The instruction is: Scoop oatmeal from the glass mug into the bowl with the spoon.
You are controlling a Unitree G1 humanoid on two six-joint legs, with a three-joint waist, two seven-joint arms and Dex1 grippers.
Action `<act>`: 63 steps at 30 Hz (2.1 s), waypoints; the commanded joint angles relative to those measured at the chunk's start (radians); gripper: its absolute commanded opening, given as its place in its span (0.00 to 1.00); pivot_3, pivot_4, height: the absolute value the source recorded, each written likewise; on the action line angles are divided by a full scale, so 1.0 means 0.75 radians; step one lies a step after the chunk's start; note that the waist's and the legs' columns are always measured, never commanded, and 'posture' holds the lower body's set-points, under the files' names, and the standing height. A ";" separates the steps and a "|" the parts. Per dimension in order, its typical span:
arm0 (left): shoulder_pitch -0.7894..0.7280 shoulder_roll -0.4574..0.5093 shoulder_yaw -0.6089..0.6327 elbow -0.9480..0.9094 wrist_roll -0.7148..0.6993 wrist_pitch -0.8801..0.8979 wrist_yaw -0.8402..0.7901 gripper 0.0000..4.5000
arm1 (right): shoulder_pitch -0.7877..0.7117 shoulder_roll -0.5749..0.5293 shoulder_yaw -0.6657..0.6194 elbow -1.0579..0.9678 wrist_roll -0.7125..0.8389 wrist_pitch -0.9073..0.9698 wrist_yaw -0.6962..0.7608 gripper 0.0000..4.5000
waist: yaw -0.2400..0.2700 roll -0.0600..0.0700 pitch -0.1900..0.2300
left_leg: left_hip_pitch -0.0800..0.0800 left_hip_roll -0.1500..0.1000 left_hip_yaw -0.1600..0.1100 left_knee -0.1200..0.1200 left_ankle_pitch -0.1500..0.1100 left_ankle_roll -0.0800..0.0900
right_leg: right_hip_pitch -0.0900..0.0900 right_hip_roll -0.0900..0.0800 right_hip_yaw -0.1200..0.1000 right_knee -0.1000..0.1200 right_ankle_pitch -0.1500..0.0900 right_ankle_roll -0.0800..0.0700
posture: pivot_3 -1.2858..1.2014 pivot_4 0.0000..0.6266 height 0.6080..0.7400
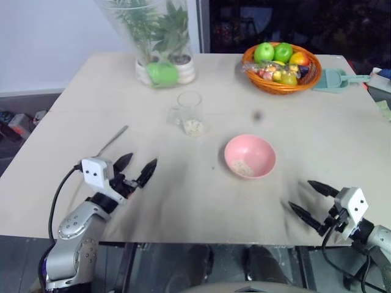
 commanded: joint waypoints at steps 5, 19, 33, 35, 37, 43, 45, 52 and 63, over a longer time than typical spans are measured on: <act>-0.041 -0.023 0.028 0.035 0.037 -0.066 0.015 0.96 | -0.034 0.051 -0.055 -0.118 0.216 -0.076 0.108 1.00 | 0.000 0.000 0.000 | 0.000 0.000 0.000 0.000 0.000 0.000 | 0.000 0.000 0.000 0.000 0.000 0.000 | 0.52 0.24 1.00; -0.280 0.266 0.174 0.281 0.014 0.321 0.091 0.96 | -0.237 0.001 0.084 -0.343 0.448 0.064 0.274 1.00 | 0.000 -0.002 0.000 | 0.000 0.000 -0.002 0.000 0.000 0.000 | 0.000 0.001 -0.002 0.000 0.000 0.000 | 0.52 0.24 1.00; -0.830 0.719 -0.144 1.180 0.341 0.301 -0.357 0.96 | -0.270 0.009 0.125 -0.374 0.344 -0.009 0.290 1.00 | -0.002 -0.003 0.000 | -0.001 -0.001 -0.002 -0.001 0.002 -0.005 | -0.001 0.002 -0.002 0.000 0.000 0.000 | 0.52 0.24 1.00; -0.966 0.723 -0.227 1.359 0.415 0.270 -0.439 0.96 | -0.265 0.016 0.119 -0.373 0.335 -0.014 0.273 1.00 | -0.002 -0.003 0.000 | -0.001 -0.001 -0.002 -0.001 0.003 -0.005 | -0.002 0.002 -0.002 0.000 0.000 0.000 | 0.52 0.24 1.00; -1.099 0.713 -0.306 1.545 0.503 0.204 -0.481 0.96 | -0.262 0.023 0.119 -0.379 0.326 -0.017 0.256 1.00 | -0.004 -0.004 0.001 | -0.002 -0.001 -0.003 -0.001 0.003 -0.006 | -0.002 0.003 -0.004 0.001 0.000 0.000 | 0.52 0.24 1.00; -1.313 0.653 -0.411 1.884 0.659 0.038 -0.518 0.96 | -0.239 0.033 0.123 -0.409 0.307 -0.016 0.204 1.00 | -0.011 -0.005 0.001 | -0.004 -0.002 -0.002 0.000 0.003 -0.006 | -0.005 0.005 -0.002 0.002 0.000 0.000 | 0.52 0.24 1.00; -1.327 0.633 -0.423 1.924 0.689 0.002 -0.522 0.96 | -0.227 0.031 0.115 -0.425 0.302 -0.012 0.183 1.00 | -0.011 -0.006 0.001 | -0.004 -0.002 -0.003 0.000 0.003 -0.006 | -0.005 0.004 -0.002 0.002 0.000 0.000 | 0.52 0.24 1.00; -1.314 0.605 -0.400 1.966 0.716 -0.081 -0.508 0.96 | -0.217 0.028 0.129 -0.453 0.286 -0.003 0.132 1.00 | -0.007 -0.006 0.000 | -0.003 -0.002 -0.002 0.002 0.003 -0.005 | -0.005 0.004 -0.002 0.007 0.000 0.000 | 0.52 0.24 1.00; -1.289 0.600 -0.352 1.947 0.690 -0.062 -0.495 0.01 | -0.274 0.019 0.137 -0.420 0.283 0.023 0.132 1.00 | -0.016 -0.006 0.000 | 0.000 -0.003 -0.002 0.005 0.001 -0.001 | -0.005 0.004 0.000 0.016 0.000 0.000 | 0.52 0.24 1.00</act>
